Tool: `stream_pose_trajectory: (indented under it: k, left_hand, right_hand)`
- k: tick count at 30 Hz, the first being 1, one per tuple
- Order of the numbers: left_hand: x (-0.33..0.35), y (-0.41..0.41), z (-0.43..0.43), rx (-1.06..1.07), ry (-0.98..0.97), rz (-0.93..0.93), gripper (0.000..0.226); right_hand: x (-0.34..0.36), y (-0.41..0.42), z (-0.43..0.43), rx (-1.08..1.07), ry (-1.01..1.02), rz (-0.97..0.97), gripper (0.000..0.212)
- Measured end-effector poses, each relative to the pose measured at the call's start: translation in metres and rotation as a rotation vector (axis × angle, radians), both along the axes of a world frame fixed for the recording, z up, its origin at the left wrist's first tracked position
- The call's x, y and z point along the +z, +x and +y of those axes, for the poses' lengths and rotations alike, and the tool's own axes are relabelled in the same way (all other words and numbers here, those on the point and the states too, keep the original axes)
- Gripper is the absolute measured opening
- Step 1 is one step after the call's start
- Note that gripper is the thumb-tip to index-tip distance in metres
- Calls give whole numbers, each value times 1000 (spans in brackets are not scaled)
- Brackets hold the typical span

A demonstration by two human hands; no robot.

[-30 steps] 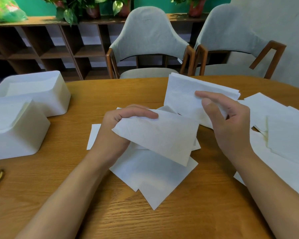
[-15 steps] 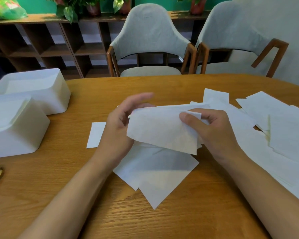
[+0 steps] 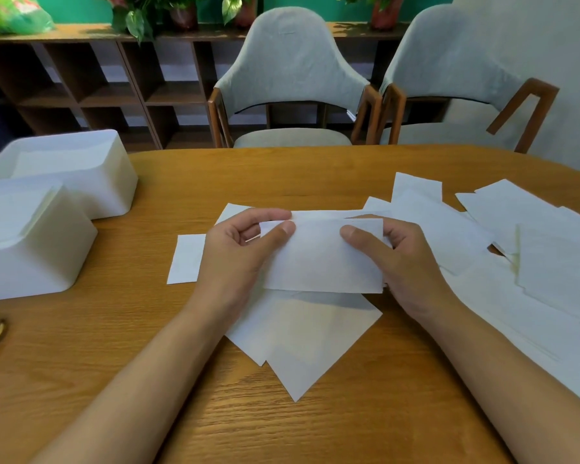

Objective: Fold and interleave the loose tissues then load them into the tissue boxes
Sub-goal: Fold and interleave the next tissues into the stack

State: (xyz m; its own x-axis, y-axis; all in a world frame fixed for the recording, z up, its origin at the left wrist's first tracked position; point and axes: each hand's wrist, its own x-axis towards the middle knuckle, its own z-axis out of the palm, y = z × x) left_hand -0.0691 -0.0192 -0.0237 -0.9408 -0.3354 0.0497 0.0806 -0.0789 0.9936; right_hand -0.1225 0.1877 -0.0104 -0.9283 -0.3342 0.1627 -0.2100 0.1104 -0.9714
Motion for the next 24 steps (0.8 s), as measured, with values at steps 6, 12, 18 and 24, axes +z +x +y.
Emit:
stream_pose_trajectory:
  k: [6, 12, 18, 24]
  left_hand:
    - [-1, 4, 9, 77, 17, 1, 13]
    - [-5, 4, 13, 103, -36, -14, 12]
    - [-8, 4, 14, 125, -90, 40, 9]
    - [-6, 6, 15, 142, -288, 94, 35]
  right_hand:
    - [-3, 0, 0, 95, 26, 52, 47]
    - [-3, 0, -3, 49, 91, 157, 51]
    - [-7, -4, -4, -5, 167, 246, 52]
    - [1, -4, 1, -11, 55, 236, 58]
